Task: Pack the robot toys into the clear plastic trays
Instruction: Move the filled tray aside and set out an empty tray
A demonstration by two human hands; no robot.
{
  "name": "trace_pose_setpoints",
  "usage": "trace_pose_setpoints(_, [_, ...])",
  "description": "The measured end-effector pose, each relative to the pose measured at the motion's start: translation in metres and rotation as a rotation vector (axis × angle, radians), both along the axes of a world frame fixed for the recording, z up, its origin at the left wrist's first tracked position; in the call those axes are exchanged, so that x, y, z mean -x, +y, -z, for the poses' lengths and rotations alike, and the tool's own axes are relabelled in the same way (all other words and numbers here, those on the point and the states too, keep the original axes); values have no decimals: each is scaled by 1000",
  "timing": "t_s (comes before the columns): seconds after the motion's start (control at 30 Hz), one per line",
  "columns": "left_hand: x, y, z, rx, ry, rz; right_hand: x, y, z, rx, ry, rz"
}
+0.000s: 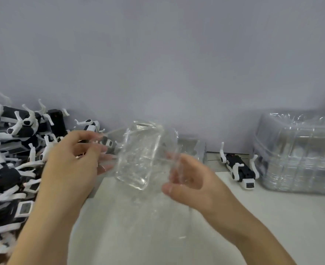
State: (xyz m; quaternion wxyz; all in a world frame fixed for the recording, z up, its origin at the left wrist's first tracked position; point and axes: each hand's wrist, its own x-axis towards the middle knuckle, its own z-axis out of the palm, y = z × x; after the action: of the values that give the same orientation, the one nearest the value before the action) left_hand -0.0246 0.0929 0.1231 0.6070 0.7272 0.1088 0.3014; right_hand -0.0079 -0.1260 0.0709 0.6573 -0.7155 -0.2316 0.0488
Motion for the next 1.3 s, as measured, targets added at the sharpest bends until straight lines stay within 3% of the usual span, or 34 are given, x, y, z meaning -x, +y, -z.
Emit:
trace_pose_setpoints(0.2, [-5, -15, 6, 28, 40, 46, -5, -19, -6, 171, -343, 457])
trace_pose_setpoints(0.3, [-6, -34, 0, 219, -34, 71, -6, -11, -5, 187, -482, 627])
trace_pose_setpoints(0.4, [-2, -52, -9, 499, -21, 316, -7, -5, -2, 413, -728, 803])
trace_pose_setpoints(0.47, [-2, -58, -11, 521, 48, 399, -9, -5, 2, 549, -776, 825])
trace_pose_setpoints(0.53, [-3, -58, -8, 384, 138, 335, -10, -6, 7, 617, -776, 767])
trace_pose_setpoints(0.63, [-7, -51, 2, 216, 214, 301, -11, -4, 12, 679, -781, 664])
trace_pose_setpoints(0.73, [-11, -46, 14, 189, 198, 318, -13, -4, 15, 665, -799, 581])
trace_pose_setpoints(0.97, [-20, -39, 31, 219, 80, 355, -14, -34, 4, 217, -589, 504])
trace_pose_setpoints(1.1, [-22, -48, 42, 256, 152, 557, -18, -59, -4, -56, -237, 612])
trace_pose_setpoints(1.2, [-22, -58, 50, 179, 295, 706, -23, -82, -5, -62, 64, 614])
trace_pose_setpoints(1.3, [-21, -65, 53, -9, 373, 650, -22, -104, -3, 112, 276, 521])
